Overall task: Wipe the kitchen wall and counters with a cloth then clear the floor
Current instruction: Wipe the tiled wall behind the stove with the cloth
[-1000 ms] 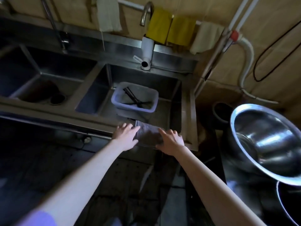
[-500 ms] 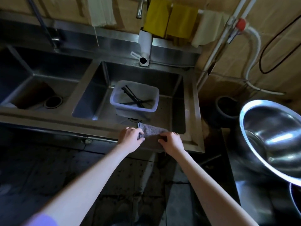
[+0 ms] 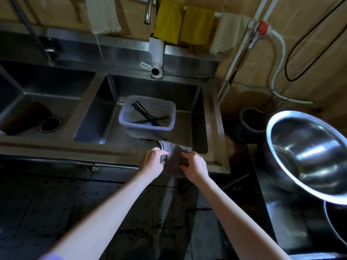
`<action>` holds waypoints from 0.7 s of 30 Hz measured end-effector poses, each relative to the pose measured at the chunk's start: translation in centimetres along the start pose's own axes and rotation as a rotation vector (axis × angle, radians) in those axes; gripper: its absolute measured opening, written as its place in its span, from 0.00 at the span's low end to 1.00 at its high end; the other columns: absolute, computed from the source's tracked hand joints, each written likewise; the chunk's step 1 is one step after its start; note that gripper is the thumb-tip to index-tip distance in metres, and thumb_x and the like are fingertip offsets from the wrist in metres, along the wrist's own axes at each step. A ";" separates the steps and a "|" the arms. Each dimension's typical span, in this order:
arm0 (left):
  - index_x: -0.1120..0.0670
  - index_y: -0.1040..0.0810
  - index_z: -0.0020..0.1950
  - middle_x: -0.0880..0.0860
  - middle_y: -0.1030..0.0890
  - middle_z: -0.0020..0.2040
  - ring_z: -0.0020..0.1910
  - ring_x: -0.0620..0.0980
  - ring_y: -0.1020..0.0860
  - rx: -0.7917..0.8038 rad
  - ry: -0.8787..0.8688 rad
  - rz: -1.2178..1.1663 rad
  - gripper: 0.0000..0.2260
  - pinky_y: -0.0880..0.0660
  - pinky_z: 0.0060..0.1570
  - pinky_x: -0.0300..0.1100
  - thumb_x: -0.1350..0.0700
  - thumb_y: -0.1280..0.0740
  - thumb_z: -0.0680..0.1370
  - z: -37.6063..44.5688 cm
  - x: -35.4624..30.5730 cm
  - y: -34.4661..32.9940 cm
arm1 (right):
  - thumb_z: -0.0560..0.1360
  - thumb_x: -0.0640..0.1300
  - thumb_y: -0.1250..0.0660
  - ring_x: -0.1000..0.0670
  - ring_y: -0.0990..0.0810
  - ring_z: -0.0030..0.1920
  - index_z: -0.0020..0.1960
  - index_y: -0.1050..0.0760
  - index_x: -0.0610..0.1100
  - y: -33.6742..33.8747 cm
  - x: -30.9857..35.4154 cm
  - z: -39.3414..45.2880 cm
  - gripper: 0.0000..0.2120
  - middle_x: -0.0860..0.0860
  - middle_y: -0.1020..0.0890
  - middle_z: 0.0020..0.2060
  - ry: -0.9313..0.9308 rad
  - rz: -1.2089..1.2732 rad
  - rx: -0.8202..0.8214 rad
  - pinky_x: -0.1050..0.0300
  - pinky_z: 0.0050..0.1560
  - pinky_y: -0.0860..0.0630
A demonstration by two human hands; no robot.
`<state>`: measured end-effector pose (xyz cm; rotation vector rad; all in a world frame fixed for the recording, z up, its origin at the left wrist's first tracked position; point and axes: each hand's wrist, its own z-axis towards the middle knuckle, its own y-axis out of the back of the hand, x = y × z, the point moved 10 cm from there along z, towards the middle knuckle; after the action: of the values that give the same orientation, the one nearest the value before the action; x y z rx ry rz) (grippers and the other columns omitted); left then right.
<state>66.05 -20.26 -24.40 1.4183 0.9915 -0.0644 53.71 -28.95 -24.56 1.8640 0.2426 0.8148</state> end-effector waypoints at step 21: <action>0.51 0.18 0.57 0.54 0.21 0.53 0.52 0.56 0.21 0.090 -0.602 -0.027 0.18 0.26 0.51 0.43 0.58 0.25 0.67 -7.1 -17.7 0.5 | 0.66 0.42 0.26 0.49 0.24 0.60 0.69 0.29 0.50 13.0 -6.2 -17.3 0.32 0.51 0.24 0.60 -0.283 0.074 -0.471 0.60 0.60 0.30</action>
<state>51.64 -23.28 -12.25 1.3473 0.5107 -0.5303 35.56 -25.03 -11.86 1.5205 -0.1849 0.5848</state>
